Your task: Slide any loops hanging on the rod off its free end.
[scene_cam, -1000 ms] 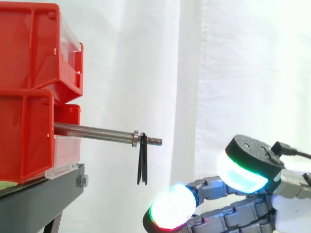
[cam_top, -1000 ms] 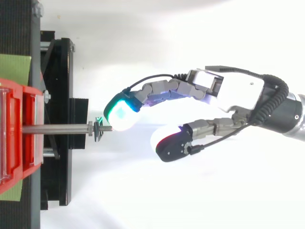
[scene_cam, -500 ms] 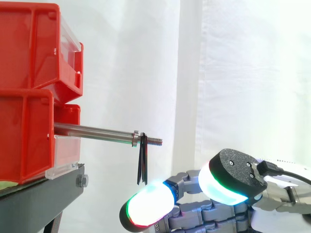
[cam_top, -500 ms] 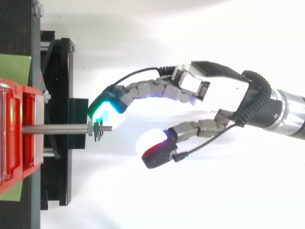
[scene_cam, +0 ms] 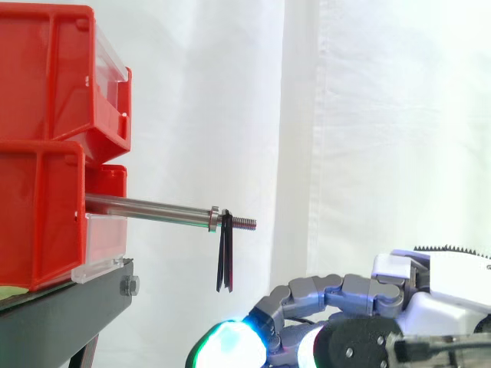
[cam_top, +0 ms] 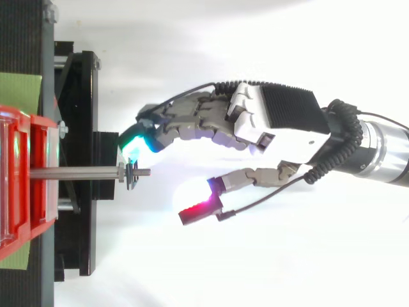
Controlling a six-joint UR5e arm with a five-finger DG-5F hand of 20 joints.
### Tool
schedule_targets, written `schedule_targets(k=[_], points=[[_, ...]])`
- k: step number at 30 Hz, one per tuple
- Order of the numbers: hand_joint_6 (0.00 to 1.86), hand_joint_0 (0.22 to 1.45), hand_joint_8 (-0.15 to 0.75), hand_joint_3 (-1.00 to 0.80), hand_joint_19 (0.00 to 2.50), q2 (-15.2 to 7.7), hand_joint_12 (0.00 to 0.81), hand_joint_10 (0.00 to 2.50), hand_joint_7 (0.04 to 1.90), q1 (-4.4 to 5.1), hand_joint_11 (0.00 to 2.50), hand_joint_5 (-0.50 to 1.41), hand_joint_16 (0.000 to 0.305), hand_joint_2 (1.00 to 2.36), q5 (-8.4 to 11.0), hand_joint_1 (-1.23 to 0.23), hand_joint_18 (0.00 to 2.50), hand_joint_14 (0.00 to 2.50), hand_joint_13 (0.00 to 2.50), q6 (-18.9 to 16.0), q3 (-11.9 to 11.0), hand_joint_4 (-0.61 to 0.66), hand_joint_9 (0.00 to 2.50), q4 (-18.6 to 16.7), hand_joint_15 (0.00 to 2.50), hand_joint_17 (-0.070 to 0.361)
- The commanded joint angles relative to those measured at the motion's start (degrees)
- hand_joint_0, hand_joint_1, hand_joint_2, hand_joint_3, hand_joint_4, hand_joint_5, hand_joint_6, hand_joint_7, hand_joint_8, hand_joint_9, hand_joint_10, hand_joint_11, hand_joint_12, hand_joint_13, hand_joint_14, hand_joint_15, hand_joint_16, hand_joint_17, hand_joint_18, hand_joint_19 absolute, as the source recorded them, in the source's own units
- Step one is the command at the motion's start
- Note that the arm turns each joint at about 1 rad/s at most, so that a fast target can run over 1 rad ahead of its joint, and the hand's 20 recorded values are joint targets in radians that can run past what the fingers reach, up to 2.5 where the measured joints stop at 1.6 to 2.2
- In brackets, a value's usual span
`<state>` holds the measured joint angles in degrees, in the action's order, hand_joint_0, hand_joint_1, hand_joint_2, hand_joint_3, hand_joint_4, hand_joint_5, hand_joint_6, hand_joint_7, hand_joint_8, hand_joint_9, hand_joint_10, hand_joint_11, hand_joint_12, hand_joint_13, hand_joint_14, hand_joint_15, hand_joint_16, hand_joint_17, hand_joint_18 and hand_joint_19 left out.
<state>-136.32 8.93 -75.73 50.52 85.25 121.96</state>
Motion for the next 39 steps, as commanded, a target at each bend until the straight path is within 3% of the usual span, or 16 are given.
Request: schedule_targets(k=[1,2,4,5,7,14,23,39], points=[[0.50,0.60,0.304,-0.40,0.27,0.00,0.380,0.00,0.67,-0.41,0.00,-0.23,0.059,1.01,3.13,-0.51,0.58,0.00,0.56,4.94,0.00,0.31,0.53,1.27,0.01,0.133],[0.50,0.60,0.303,-0.40,0.27,0.00,0.381,0.00,0.67,-0.41,0.00,-0.22,0.059,1.01,3.13,-0.51,0.58,0.00,0.56,4.94,0.00,0.31,0.53,1.27,0.00,0.133],[0.50,0.60,0.304,-0.40,0.27,0.00,0.381,0.00,0.66,-0.67,0.00,-0.22,0.059,1.01,8.50,-0.51,0.58,0.00,0.56,6.78,0.00,0.31,0.53,1.36,0.00,0.133],[0.50,0.60,0.304,-0.41,0.27,0.00,0.379,0.00,0.67,-0.67,0.00,-0.22,0.059,1.01,9.90,-0.51,0.58,0.00,0.56,7.57,0.00,0.31,0.53,1.18,0.01,0.133],[0.50,0.60,0.304,-0.41,0.27,0.00,0.381,0.00,0.67,-0.67,0.00,-0.22,0.059,1.01,10.96,-0.51,0.58,0.00,0.56,8.72,0.00,0.31,0.53,0.92,0.01,0.133],[0.50,0.60,0.304,-0.41,0.27,0.00,0.380,0.00,0.67,-0.67,0.00,-0.22,0.059,1.01,10.87,-0.51,0.58,0.00,0.56,10.39,-0.17,0.31,0.53,-1.28,0.01,0.133],[0.50,0.60,0.303,-0.41,0.27,0.00,0.380,0.00,0.67,-0.32,0.00,-0.23,0.059,1.01,7.35,-0.51,0.58,0.00,0.57,11.00,-3.43,0.31,0.53,1.27,0.01,0.133],[0.50,0.58,0.302,-0.43,0.29,0.00,0.380,0.00,0.80,0.56,0.00,-0.21,0.059,1.01,7.53,-0.54,0.60,0.00,0.56,11.00,-3.51,0.34,0.51,0.74,0.02,0.133]])
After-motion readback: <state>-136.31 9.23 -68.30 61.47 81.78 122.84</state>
